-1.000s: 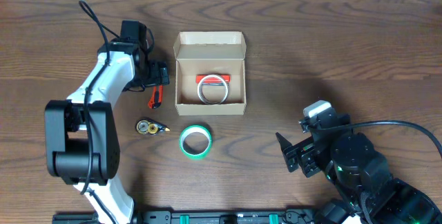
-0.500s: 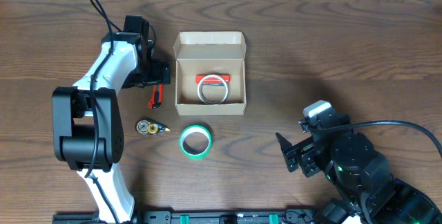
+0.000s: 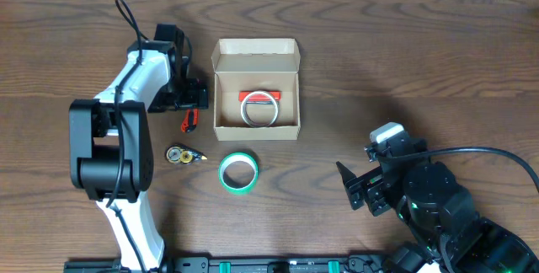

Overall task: Pack container
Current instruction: 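Reach the left gripper to the red box cutter and grasp it, then carry the red box cutter into the box and release it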

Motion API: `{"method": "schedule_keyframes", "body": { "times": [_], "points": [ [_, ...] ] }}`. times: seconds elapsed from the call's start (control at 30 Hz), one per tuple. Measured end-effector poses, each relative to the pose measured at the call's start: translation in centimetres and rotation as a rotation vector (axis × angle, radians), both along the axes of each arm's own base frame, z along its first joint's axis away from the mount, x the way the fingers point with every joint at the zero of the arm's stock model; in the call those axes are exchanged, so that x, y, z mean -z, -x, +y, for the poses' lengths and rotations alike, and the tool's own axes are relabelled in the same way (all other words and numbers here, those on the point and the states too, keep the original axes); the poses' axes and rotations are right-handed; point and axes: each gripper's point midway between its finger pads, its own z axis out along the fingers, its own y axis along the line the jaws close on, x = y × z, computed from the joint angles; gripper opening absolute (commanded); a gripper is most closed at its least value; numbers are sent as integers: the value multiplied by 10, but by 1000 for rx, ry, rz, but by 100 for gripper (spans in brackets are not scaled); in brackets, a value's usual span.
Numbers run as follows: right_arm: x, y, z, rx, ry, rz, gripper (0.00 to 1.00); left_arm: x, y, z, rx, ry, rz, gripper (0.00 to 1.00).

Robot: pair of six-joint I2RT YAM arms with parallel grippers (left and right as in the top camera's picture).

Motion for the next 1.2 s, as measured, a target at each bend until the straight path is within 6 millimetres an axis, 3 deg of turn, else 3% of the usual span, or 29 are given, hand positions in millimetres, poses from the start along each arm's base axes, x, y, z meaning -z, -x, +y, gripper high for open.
{"method": "schedule_keyframes", "body": {
  "times": [0.1,0.23,0.4,0.53,0.9,1.2],
  "points": [
    [0,0,0,0,0,0,99,2,2,-5,14,-1,10,91],
    [0,0,0,0,0,0,99,3,5,-9,27,-2,24,80],
    [0,0,0,0,0,0,99,3,7,-10,18,-1,32,53],
    [0,0,0,0,0,0,99,3,7,-10,1,2,33,37],
    [0,0,0,0,0,0,99,3,5,-10,-58,7,32,24],
    [0,0,0,0,0,0,99,2,0,-9,-138,7,17,22]
  ]
}}
